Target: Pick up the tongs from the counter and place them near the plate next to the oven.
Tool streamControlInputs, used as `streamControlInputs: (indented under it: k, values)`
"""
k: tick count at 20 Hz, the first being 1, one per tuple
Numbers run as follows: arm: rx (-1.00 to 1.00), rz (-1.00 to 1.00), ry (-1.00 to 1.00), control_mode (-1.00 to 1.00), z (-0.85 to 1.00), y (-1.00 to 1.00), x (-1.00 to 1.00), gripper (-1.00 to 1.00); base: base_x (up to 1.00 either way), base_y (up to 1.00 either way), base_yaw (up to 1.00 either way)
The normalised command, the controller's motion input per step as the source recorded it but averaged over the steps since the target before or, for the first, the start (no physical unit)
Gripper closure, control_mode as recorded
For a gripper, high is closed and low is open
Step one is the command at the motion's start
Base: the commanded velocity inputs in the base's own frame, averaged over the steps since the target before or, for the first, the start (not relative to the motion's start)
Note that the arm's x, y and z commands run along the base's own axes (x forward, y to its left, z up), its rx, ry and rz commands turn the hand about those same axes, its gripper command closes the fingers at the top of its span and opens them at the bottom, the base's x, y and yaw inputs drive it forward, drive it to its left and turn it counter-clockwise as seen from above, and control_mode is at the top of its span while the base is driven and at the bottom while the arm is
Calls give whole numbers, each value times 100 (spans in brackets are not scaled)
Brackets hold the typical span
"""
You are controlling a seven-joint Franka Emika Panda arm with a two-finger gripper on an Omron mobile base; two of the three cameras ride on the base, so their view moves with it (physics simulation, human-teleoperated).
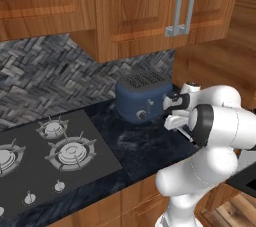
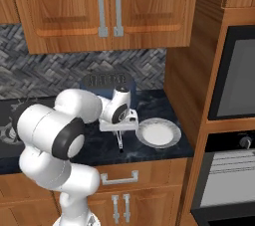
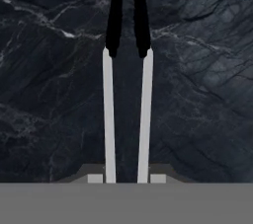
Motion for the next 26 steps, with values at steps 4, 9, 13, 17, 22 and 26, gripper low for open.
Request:
streamControlInputs:
  k: [4, 9, 13, 17, 22, 26]
  values:
    - [0, 0, -1, -100, -41, 0, 0, 100, 0, 0, 0]
    - [0, 0, -4, -100, -20, 0, 0, 100, 0, 0, 0]
    - [0, 0, -3, -100, 0, 0, 15, 100, 0, 0, 0]
    - [0, 0, 0, -100, 0, 0, 21, 100, 0, 0, 0]
    - [0, 0, 0, -100, 0, 0, 9, -100, 0, 0, 0]
    - [0, 0, 0, -100, 0, 0, 0, -100, 0, 0, 0]
